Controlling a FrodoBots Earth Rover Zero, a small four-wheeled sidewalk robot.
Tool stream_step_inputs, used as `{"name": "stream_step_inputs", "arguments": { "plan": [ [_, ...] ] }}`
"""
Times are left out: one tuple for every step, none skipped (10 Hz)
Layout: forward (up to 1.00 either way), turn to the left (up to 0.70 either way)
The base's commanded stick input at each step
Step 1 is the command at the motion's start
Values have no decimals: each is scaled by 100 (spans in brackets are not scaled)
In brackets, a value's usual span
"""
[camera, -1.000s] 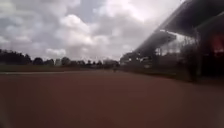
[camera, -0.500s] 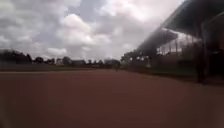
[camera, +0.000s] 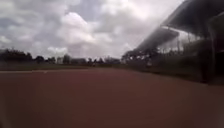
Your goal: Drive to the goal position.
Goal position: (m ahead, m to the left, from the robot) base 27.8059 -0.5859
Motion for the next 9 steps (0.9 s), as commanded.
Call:
{"name": "stream_step_inputs", "arguments": {
  "plan": [
    [70,0],
    [70,0],
    [70,0],
    [70,0],
    [70,0],
    [70,0],
    [70,0],
    [70,0],
    [70,0]
  ]
}}
